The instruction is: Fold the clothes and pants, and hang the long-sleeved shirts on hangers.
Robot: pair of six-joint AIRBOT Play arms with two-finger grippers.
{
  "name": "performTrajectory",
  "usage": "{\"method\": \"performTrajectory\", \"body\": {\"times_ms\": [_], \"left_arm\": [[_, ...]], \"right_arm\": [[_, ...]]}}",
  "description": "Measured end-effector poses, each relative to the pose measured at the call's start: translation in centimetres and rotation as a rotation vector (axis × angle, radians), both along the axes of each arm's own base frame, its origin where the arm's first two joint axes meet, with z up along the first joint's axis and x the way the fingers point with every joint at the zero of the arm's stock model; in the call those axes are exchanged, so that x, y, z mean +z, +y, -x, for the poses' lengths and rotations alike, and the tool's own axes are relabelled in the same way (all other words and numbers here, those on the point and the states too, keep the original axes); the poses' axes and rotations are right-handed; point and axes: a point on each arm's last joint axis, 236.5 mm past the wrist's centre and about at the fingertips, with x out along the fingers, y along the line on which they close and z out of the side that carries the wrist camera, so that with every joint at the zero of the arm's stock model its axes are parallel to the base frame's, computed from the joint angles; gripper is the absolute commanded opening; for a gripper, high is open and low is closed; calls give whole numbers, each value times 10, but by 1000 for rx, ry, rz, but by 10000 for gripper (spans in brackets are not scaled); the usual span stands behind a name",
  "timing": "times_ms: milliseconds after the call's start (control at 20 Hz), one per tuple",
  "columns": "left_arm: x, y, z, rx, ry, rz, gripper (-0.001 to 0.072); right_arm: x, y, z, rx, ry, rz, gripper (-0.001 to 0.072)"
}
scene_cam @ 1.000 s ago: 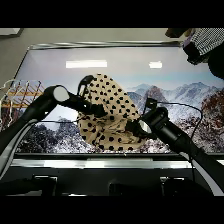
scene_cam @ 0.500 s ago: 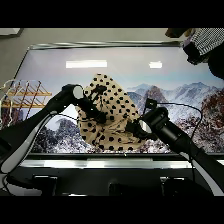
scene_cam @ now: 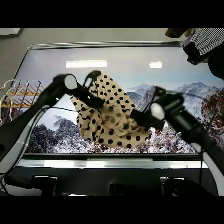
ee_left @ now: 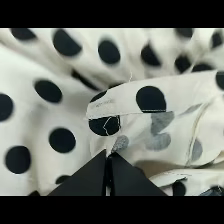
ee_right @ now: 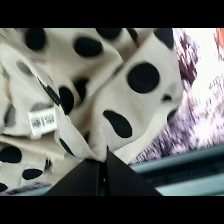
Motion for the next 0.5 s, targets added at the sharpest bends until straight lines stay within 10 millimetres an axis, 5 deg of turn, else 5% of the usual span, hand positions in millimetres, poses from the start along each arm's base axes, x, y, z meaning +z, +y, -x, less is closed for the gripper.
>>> {"method": "performTrajectory", "body": {"times_ms": [250,500], "left_arm": [[158,27,-30,187,-312,103,24],[299,69,10,350,-548,255,24]], "right_arm": [[149,-8,-67,53,-355,-163,27],[312,2,-65,156,-756,-308,27]]}}
